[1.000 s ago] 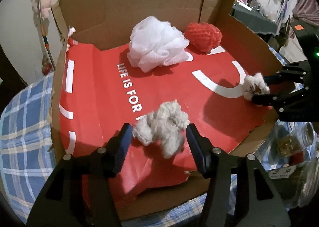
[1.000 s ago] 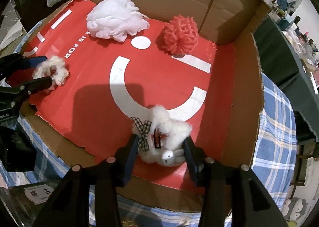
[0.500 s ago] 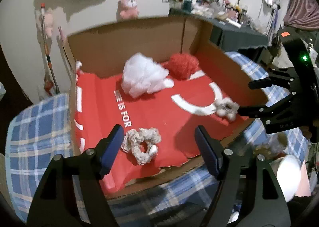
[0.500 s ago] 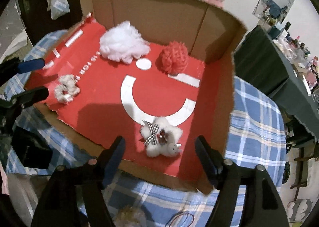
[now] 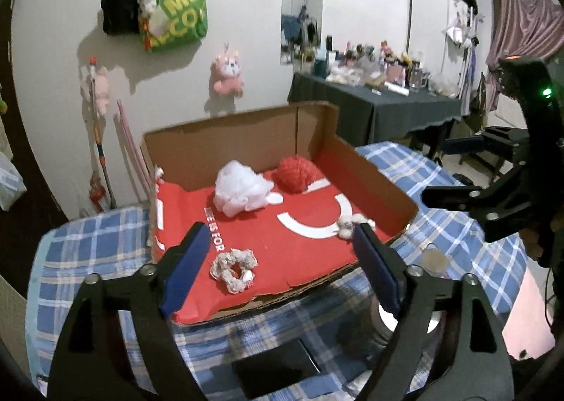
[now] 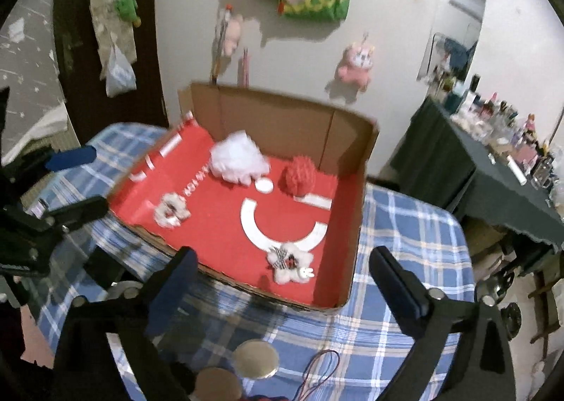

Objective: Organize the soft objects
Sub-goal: 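Withdraw both tools from the box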

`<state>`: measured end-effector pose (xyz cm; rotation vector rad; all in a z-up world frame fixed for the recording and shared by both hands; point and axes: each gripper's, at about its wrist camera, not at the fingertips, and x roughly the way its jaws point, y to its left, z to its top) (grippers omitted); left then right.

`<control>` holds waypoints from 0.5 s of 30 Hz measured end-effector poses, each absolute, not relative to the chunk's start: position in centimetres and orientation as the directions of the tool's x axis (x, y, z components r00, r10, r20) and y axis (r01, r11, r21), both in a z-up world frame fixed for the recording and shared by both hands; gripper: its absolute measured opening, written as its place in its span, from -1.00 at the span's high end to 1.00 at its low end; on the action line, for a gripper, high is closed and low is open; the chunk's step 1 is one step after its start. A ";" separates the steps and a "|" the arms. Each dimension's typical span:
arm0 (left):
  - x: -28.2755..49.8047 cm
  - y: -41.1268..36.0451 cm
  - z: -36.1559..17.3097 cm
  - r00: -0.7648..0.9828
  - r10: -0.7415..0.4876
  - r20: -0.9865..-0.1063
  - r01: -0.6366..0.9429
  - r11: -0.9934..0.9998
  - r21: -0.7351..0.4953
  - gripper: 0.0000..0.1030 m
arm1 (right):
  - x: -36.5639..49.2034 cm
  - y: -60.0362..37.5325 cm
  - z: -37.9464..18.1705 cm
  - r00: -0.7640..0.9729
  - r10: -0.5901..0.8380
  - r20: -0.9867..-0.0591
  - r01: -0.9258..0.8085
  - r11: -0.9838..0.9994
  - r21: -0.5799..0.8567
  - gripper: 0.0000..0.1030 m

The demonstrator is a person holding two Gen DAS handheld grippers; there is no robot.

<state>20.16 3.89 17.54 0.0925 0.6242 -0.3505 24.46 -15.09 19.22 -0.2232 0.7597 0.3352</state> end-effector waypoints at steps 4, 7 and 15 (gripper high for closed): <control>17.7 3.9 18.8 0.805 -0.286 -0.520 0.336 0.942 0.002 -0.75 | 21.6 -15.3 20.7 0.725 0.228 -0.649 -0.365 0.928 -0.082 -0.99; 16.2 4.0 19.3 0.822 -0.290 -0.489 0.329 0.944 -0.007 -0.75 | 19.2 -15.3 21.5 0.757 0.235 -0.610 -0.361 0.928 -0.091 -1.00; 11.9 4.1 19.7 0.865 -0.278 -0.418 0.297 0.955 -0.019 -0.86 | 13.6 -15.5 21.5 0.818 0.245 -0.521 -0.337 0.937 -0.089 -1.00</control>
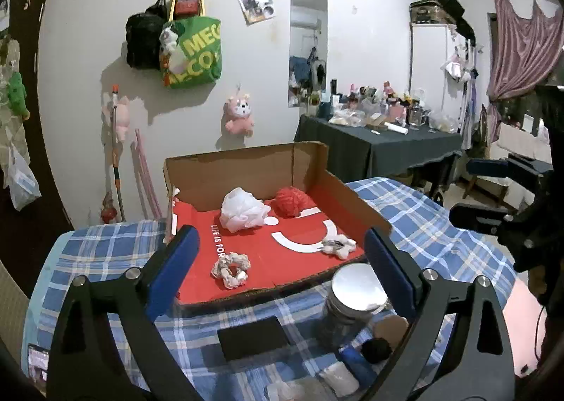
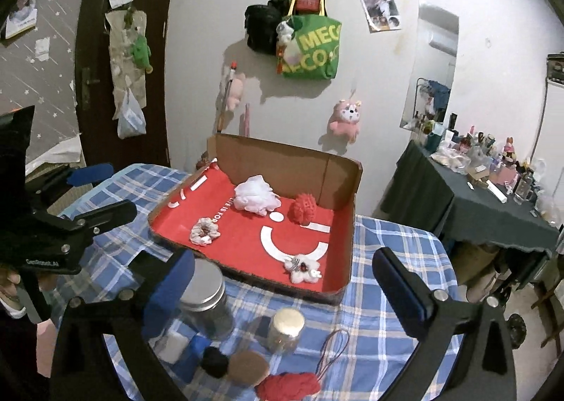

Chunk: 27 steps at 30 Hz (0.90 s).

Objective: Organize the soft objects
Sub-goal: 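Withdraw both tools from the box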

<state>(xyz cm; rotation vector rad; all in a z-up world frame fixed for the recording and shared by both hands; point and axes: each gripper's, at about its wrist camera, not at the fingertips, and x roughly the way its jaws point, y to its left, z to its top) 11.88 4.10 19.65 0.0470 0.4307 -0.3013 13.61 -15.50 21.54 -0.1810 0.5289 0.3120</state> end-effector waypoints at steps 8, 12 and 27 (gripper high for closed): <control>7.5 3.9 18.6 0.886 -0.289 -0.364 0.297 0.954 -0.035 -0.86 | 8.6 -15.6 19.3 0.862 0.226 -0.453 -0.292 0.953 -0.080 -1.00; 5.5 4.0 17.5 0.893 -0.285 -0.349 0.287 0.957 -0.047 -0.86 | 6.1 -15.9 17.9 0.879 0.211 -0.427 -0.262 0.963 -0.062 -1.00; 0.5 3.0 13.2 0.907 -0.248 -0.341 0.247 0.968 -0.048 -0.86 | 0.4 -16.1 12.9 0.931 0.106 -0.349 -0.129 0.991 -0.042 -1.00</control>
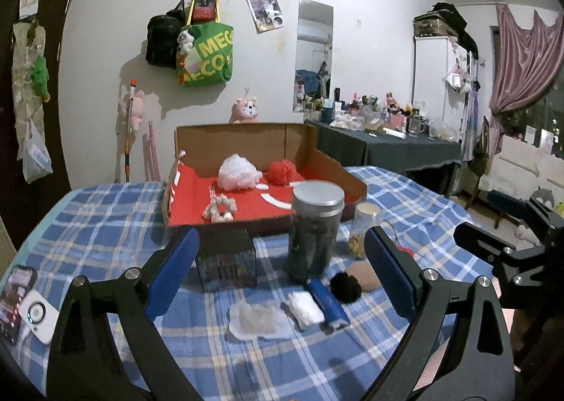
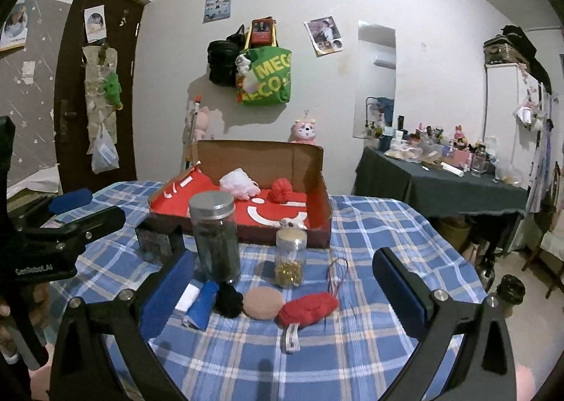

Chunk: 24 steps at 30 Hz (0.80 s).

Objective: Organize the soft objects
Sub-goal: 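Withdraw both tools from the box, then grasp the red knitted pouch with the right gripper while the left grasps the white tissue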

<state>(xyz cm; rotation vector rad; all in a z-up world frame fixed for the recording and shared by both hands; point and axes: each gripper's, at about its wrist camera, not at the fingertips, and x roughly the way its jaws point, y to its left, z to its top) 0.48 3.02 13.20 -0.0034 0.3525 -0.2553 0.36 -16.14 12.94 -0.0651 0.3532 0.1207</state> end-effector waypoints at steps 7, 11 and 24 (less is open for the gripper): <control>-0.4 2.7 10.8 0.895 -0.237 -0.377 0.234 0.971 -0.056 -0.86 | -0.4 -16.5 10.5 0.934 0.082 -0.347 -0.093 0.996 -0.015 -1.00; -0.4 2.8 9.5 0.889 -0.227 -0.398 0.215 0.974 -0.074 -0.86 | -0.2 -16.9 9.2 0.928 0.081 -0.363 -0.078 0.997 0.022 -1.00; 0.9 2.8 5.3 0.869 -0.184 -0.460 0.165 0.983 -0.081 -0.86 | 1.3 -17.8 4.9 0.899 0.049 -0.435 -0.027 0.998 0.057 -1.00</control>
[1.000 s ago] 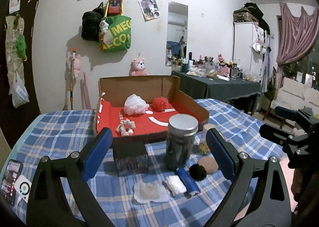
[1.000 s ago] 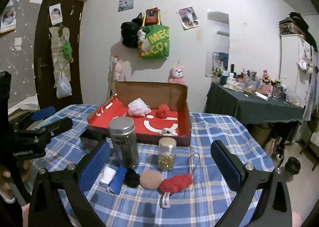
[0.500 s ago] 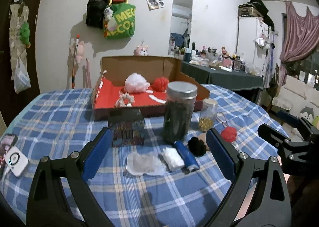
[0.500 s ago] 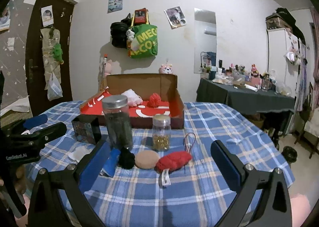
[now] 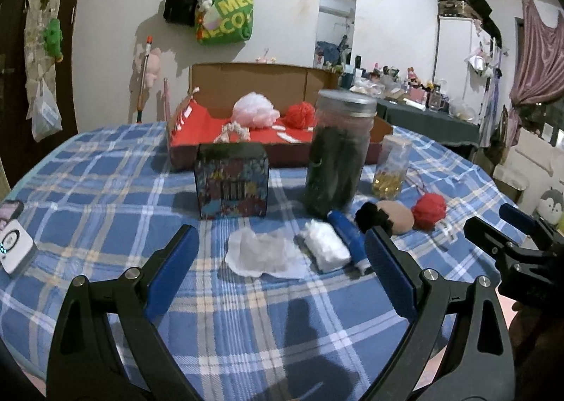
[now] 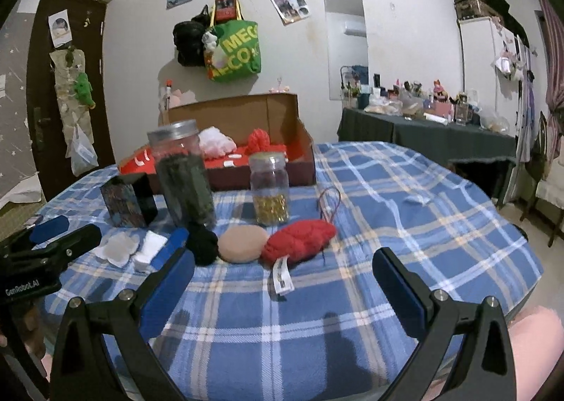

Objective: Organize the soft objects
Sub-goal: 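Grasp the red knitted pouch with the right gripper while the left grasps the white tissue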

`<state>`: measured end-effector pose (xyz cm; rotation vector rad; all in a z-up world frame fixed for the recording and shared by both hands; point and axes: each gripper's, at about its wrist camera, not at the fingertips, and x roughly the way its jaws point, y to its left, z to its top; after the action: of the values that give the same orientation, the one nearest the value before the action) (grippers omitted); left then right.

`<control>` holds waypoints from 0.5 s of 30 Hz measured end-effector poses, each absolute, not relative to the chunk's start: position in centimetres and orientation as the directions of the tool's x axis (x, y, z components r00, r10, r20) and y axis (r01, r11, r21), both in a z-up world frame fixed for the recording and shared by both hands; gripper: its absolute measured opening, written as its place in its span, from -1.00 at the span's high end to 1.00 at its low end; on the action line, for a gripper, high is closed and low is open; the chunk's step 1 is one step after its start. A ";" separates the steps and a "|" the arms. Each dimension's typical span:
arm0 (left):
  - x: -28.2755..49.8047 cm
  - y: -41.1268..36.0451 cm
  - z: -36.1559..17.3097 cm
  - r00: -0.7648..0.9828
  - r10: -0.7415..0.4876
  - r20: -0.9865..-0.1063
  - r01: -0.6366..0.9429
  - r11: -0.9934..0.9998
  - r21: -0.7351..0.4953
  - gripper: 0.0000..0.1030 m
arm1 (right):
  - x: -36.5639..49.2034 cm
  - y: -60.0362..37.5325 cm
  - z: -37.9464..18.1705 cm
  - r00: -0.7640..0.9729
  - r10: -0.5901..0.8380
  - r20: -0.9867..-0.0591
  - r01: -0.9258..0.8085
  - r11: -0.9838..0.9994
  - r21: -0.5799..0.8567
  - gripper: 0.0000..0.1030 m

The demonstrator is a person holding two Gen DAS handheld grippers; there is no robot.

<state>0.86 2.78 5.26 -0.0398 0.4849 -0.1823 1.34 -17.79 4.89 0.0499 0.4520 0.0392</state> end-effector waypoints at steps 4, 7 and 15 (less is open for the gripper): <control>1.4 2.8 4.4 0.858 -0.177 -0.483 0.157 0.984 -0.082 -0.86 | 1.8 -17.9 3.9 0.885 0.049 -0.462 -0.023 0.998 0.062 -1.00; 1.8 3.0 3.6 0.847 -0.173 -0.503 0.150 0.985 -0.086 -0.86 | 2.1 -18.0 3.3 0.876 0.052 -0.480 -0.022 0.998 0.067 -1.00; 2.8 3.6 2.8 0.817 -0.189 -0.544 0.148 0.982 -0.119 -0.86 | 3.1 -18.1 2.7 0.861 0.046 -0.507 -0.019 0.998 0.058 -1.00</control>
<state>2.82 3.55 2.76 -0.0723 0.5872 -0.1799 3.09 -18.14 2.69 0.0515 0.5326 0.0340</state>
